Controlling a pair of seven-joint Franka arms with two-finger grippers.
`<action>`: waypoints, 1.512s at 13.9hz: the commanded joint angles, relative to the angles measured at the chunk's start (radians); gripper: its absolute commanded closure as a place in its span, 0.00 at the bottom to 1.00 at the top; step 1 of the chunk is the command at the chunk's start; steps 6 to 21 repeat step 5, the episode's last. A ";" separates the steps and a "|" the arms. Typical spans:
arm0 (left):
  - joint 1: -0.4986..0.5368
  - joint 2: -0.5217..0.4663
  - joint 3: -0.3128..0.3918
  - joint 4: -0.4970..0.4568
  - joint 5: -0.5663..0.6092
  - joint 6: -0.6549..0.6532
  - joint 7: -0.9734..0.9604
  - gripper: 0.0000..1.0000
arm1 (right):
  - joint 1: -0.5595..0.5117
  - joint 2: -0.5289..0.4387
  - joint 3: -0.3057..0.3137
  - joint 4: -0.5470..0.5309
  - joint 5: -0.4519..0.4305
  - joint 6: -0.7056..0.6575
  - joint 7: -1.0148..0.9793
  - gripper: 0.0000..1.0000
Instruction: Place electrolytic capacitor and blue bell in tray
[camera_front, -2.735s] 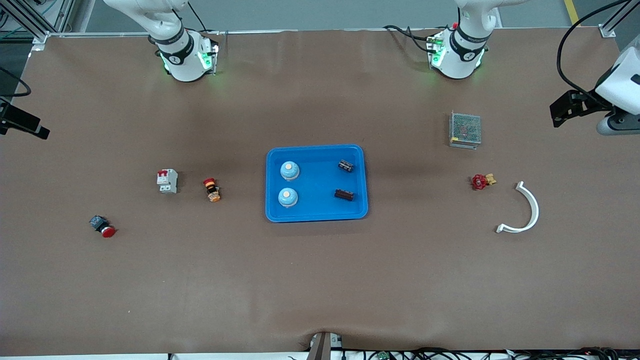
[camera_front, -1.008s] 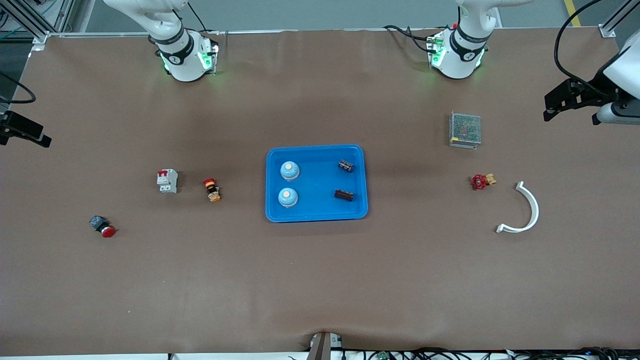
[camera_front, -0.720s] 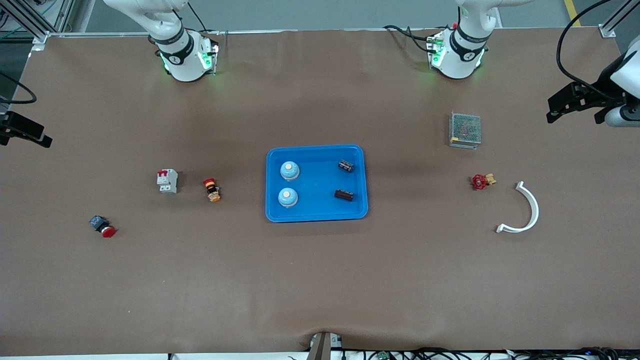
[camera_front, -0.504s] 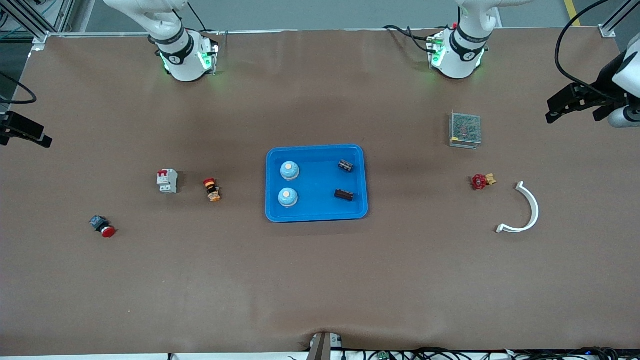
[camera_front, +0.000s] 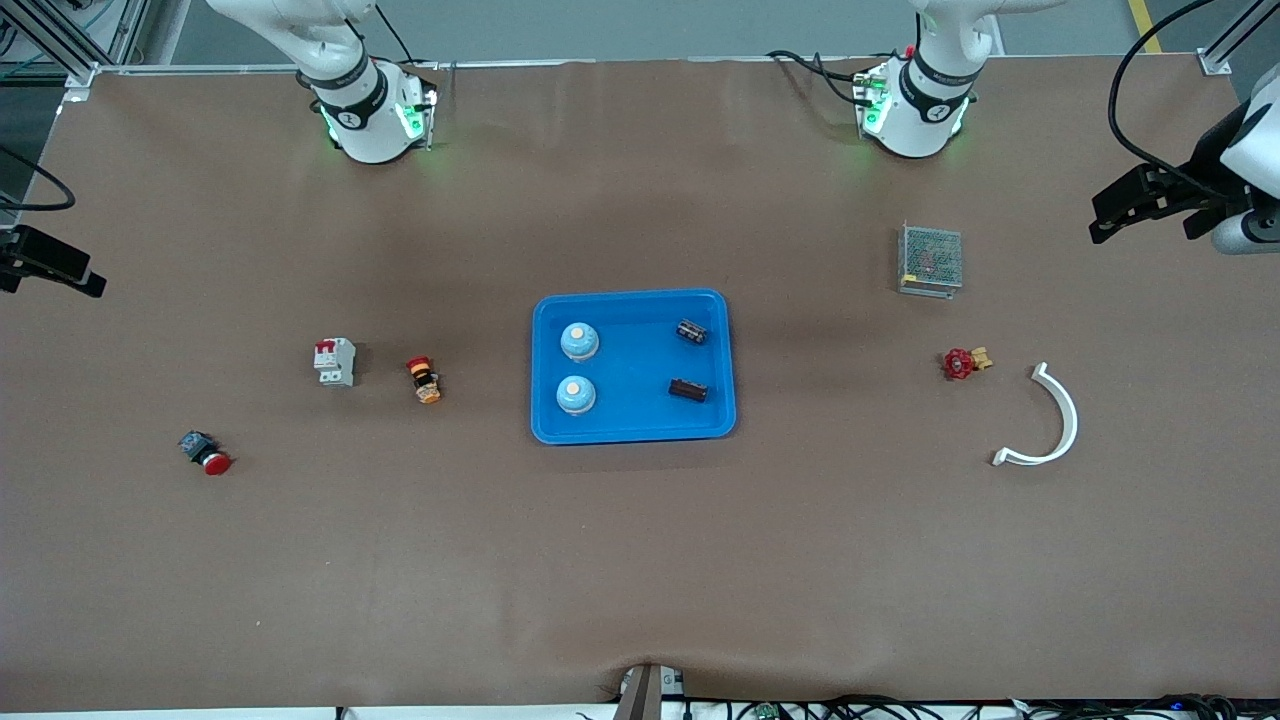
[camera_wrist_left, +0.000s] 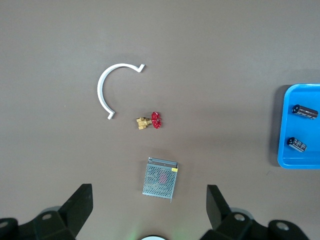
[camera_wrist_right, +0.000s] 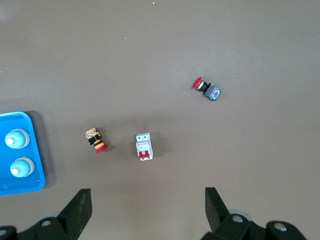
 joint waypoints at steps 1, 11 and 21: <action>0.001 0.003 -0.004 0.020 -0.002 -0.019 -0.008 0.00 | 0.002 0.005 -0.001 0.002 -0.012 0.005 -0.002 0.00; -0.001 0.004 -0.006 0.020 -0.002 -0.019 -0.008 0.00 | 0.007 0.005 -0.001 0.002 -0.009 0.004 0.030 0.00; -0.001 0.004 -0.006 0.020 -0.002 -0.019 -0.008 0.00 | 0.007 0.005 -0.001 0.002 -0.009 0.004 0.030 0.00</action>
